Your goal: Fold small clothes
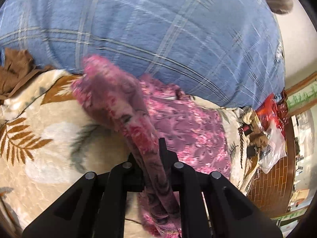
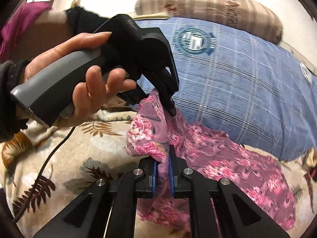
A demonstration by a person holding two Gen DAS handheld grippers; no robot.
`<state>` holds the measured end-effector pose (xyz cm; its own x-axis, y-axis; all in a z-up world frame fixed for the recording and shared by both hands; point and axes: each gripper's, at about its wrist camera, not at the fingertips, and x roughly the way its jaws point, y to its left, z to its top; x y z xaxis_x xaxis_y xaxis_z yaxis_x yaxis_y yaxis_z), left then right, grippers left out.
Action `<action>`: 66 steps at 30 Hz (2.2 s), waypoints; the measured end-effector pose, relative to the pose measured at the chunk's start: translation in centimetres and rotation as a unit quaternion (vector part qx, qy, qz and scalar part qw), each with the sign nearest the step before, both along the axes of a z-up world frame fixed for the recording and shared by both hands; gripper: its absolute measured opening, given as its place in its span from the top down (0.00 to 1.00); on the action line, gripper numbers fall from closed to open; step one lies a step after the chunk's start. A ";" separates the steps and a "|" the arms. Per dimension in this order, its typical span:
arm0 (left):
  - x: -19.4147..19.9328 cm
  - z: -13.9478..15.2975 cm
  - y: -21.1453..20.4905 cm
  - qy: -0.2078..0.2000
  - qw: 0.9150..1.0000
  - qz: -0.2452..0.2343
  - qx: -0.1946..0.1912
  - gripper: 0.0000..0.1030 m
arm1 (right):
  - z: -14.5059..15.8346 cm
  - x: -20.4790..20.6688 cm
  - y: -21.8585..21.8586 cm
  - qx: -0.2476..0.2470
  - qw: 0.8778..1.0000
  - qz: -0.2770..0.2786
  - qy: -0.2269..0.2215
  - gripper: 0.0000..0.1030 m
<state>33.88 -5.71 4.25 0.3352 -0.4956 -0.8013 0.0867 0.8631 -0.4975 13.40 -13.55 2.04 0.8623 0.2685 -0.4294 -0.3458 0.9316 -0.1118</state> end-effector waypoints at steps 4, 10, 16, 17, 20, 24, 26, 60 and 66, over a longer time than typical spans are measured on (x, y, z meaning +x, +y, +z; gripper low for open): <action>-0.3 1.0 -3.6 -0.009 1.000 -0.013 0.019 0.92 | 0.4 -0.5 -3.2 0.042 0.999 -0.019 0.009 0.91; 0.0 0.8 -8.2 -0.003 0.999 -0.025 0.032 0.92 | 0.4 -1.1 -8.4 0.100 0.993 -0.048 0.028 0.92; 0.1 0.6 -12.7 -0.003 0.997 -0.046 0.055 0.92 | -0.3 -1.1 -13.7 0.175 0.981 -0.074 0.049 0.93; 0.2 0.6 -13.5 -0.002 0.997 -0.049 0.058 0.92 | -0.4 -1.1 -14.8 0.190 0.977 -0.078 0.053 0.93; 0.5 0.1 -16.3 0.002 0.995 -0.063 0.070 0.92 | -0.8 -1.3 -16.9 0.218 0.970 -0.090 0.057 0.93; 0.8 -1.0 -19.5 0.010 0.993 -0.077 0.086 0.92 | -1.5 -1.7 -20.2 0.257 0.958 -0.111 0.065 0.95; 1.0 -1.8 -21.6 0.016 0.991 -0.088 0.099 0.92 | -2.0 -1.8 -21.9 0.277 0.950 -0.123 0.070 0.95; 0.4 -4.3 -9.2 0.047 0.998 0.022 0.021 0.41 | -2.4 2.9 -35.6 0.406 0.883 -0.195 0.130 0.58; -1.5 -6.6 -8.4 0.069 0.996 0.014 -0.047 0.40 | -4.8 16.0 -33.3 0.384 0.871 -0.152 0.267 0.40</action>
<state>32.42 -14.11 -2.40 0.2396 -0.5621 -0.7916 -0.0110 0.8138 -0.5811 29.41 -46.88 -2.79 0.6767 0.4471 -0.5850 0.1188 0.7178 0.6860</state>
